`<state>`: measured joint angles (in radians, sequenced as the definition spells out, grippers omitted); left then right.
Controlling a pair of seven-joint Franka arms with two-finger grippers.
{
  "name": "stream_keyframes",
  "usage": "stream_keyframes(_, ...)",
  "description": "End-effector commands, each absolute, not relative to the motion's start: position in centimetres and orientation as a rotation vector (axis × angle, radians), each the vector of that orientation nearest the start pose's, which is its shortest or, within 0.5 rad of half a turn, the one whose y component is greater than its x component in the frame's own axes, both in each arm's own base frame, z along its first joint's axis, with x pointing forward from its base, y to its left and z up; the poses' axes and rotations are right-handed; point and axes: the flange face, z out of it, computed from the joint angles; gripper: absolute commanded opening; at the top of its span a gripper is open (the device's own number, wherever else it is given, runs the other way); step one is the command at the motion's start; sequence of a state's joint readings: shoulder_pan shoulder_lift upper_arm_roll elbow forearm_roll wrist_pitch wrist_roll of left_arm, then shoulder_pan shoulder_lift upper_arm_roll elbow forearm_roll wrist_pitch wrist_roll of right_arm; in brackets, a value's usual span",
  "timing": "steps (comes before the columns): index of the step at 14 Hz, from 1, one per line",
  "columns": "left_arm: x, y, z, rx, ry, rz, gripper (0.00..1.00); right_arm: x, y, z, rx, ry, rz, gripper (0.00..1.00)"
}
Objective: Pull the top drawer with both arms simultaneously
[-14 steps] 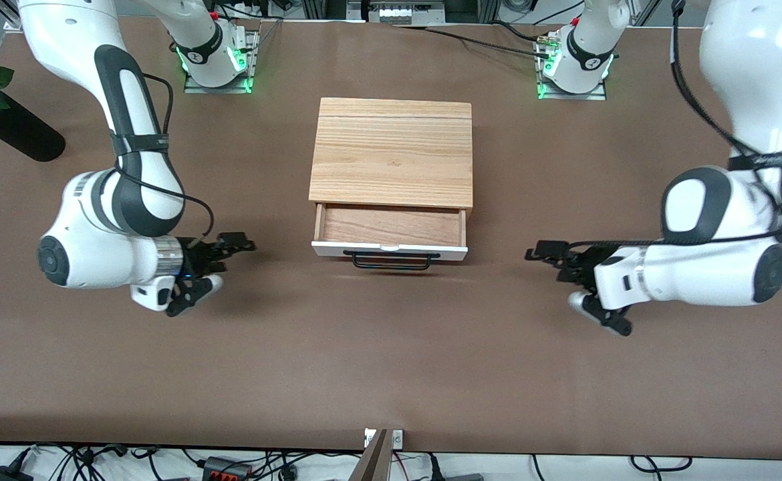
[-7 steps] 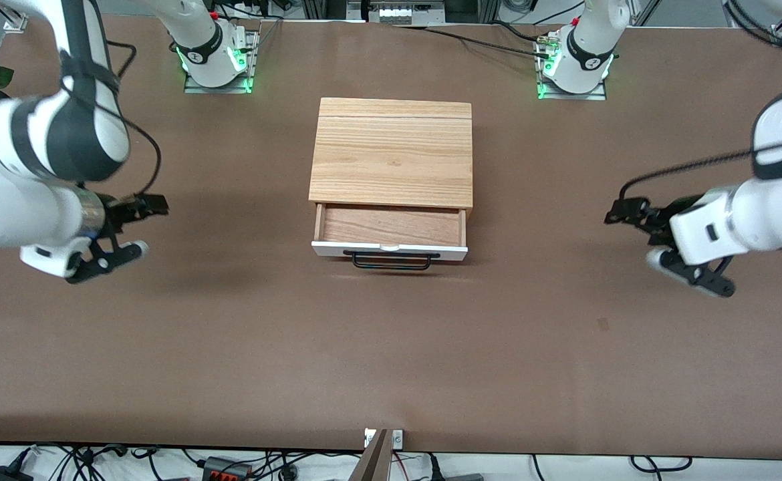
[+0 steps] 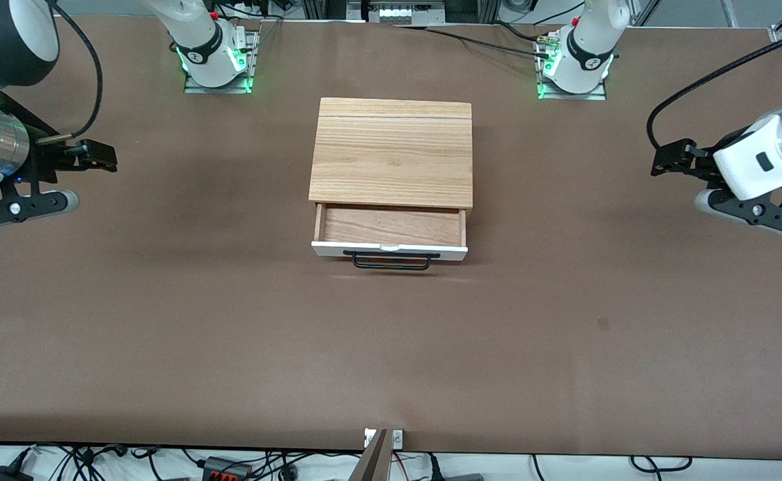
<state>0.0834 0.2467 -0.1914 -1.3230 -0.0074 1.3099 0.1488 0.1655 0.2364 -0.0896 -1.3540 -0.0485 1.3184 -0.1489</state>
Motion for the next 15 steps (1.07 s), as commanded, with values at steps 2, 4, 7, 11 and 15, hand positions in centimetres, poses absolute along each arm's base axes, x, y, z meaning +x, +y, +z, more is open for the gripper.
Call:
stream_keyframes(2,59.3,-5.3,57.5,-3.12,0.351,0.405,1.0,53.9,2.3,53.1,-3.188,-0.201,0.215,1.0)
stream_keyframes(4,59.3,-5.1,57.7,-3.082,0.255,0.383,1.0,53.0,1.6,52.9,-3.18,-0.152,0.145,1.0)
stream_keyframes(7,59.2,-5.8,58.1,-3.069,0.206,0.298,1.0,53.1,1.3,55.5,-3.173,0.05,0.119,1.0)
stream_keyframes(11,52.8,-6.5,55.6,-3.069,0.214,0.144,1.0,54.2,-0.8,57.5,-3.165,0.13,0.12,1.0)
stream_keyframes(15,51.7,-6.4,55.3,-3.086,0.204,0.086,1.0,54.4,-1.5,58.3,-3.16,0.158,0.113,1.0)
